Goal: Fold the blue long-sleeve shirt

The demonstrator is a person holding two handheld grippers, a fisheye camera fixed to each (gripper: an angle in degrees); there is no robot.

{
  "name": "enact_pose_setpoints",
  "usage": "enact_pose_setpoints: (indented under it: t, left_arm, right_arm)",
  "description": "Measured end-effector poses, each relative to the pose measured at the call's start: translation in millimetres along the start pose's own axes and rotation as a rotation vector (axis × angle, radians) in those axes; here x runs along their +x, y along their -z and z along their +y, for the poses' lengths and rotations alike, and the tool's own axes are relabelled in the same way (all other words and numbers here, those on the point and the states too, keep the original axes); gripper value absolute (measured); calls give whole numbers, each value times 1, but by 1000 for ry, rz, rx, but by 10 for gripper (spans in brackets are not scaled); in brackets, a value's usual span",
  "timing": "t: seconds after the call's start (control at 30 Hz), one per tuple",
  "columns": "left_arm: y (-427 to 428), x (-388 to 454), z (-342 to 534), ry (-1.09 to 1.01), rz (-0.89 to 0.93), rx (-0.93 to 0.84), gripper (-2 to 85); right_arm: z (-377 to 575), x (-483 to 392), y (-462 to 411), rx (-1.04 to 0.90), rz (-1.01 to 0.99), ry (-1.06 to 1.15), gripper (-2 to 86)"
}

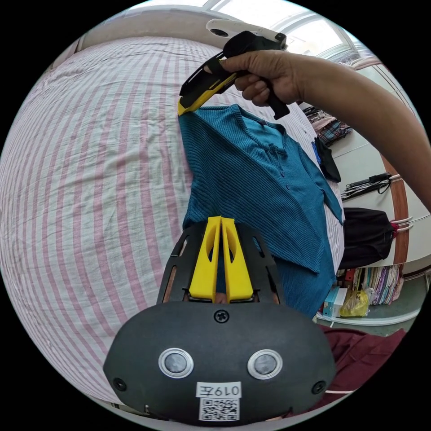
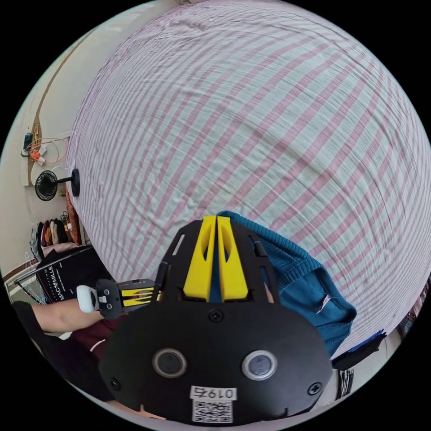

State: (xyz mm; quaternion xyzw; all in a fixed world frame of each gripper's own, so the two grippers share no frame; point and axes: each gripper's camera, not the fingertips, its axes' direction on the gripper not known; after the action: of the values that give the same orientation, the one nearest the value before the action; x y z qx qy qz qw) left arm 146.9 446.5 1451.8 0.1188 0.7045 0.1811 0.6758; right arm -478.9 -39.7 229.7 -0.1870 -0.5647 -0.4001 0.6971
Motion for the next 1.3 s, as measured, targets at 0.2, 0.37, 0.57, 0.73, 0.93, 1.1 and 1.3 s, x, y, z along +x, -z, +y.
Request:
enact_pose_setpoints:
  t: [0.2,0.37,0.57,0.73,0.93,1.1,1.3]
  left_arm:
    - [8,-11,-5,32,1,-9,7]
    - [16,-22,-9,89,32,-17,7]
    - [25,-55,-8,262,202,-10,8]
    - [46,-51,-10,203,167,16,10]
    - [78,-35,-14,20,-135,83,26]
    - [73,-60,-28,42,-50,24,56]
    - [74,-98,-40,172,192,-7,74]
  right_arm:
    - [0,18,-2,132,-128,59,-8]
    - [-7,45,-22,119,-235,41,5]
    - [-18,51,-11,85,-231,107,47]
    - [-11,51,1,122,-223,147,47]
    - [-16,43,-13,78,-189,188,45]
    - [-23,42,-21,55,-192,185,41]
    - [-36,45,-27,35,-204,159,61]
